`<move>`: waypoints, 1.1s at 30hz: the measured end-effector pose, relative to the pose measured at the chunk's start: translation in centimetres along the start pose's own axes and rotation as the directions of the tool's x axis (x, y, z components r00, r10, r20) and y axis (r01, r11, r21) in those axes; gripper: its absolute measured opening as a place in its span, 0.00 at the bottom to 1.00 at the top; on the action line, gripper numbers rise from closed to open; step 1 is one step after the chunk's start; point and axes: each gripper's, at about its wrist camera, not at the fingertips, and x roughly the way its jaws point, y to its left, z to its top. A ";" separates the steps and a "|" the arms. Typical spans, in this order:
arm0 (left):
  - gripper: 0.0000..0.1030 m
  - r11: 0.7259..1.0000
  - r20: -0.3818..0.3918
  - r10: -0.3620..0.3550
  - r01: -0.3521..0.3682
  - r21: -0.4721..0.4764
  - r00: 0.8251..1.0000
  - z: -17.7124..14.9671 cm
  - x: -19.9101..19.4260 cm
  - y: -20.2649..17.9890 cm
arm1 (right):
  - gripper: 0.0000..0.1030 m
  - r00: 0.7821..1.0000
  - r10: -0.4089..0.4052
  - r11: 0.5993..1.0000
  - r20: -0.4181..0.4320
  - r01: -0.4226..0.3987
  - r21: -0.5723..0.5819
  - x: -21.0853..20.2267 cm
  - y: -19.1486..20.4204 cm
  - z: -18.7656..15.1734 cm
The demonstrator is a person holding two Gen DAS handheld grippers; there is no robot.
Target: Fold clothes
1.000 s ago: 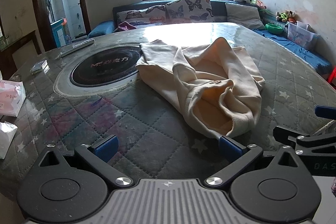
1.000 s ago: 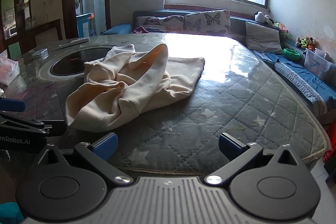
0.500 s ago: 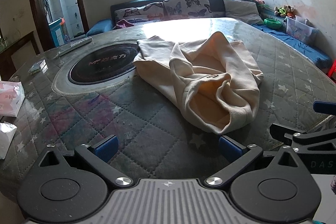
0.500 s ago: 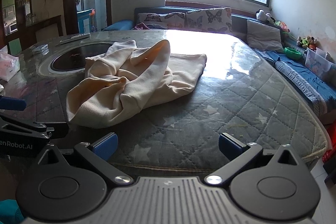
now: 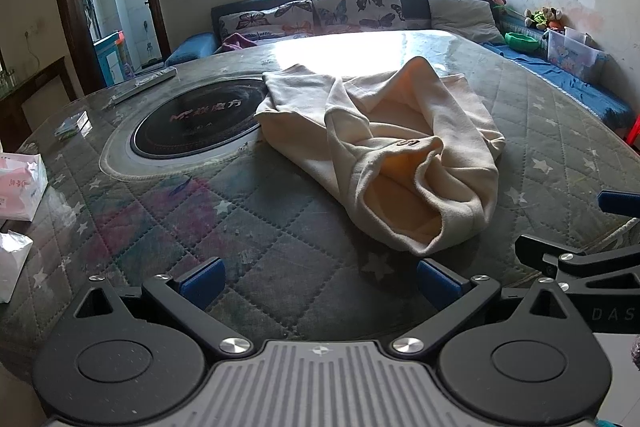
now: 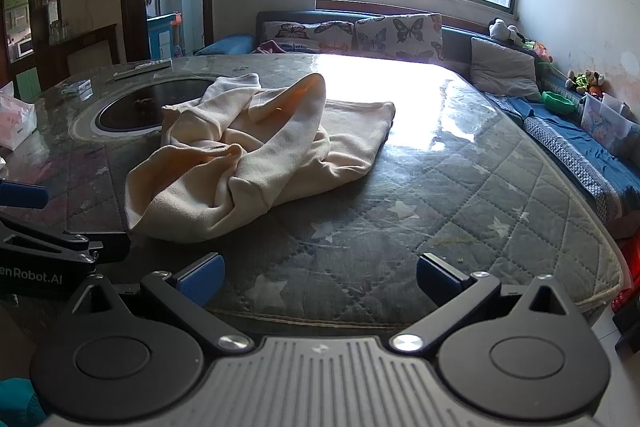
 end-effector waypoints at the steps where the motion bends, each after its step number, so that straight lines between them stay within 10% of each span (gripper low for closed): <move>1: 1.00 1.000 -0.001 0.000 0.000 0.000 1.000 0.0 0.0 0.0 | 1.00 1.000 0.000 1.000 0.000 0.000 0.000 0.0 0.0 0.0; 33: 1.00 1.000 -0.023 -0.005 0.005 0.006 1.000 1.4 0.9 0.1 | 1.00 1.000 0.011 1.000 -0.008 -0.011 0.008 1.1 -0.4 1.1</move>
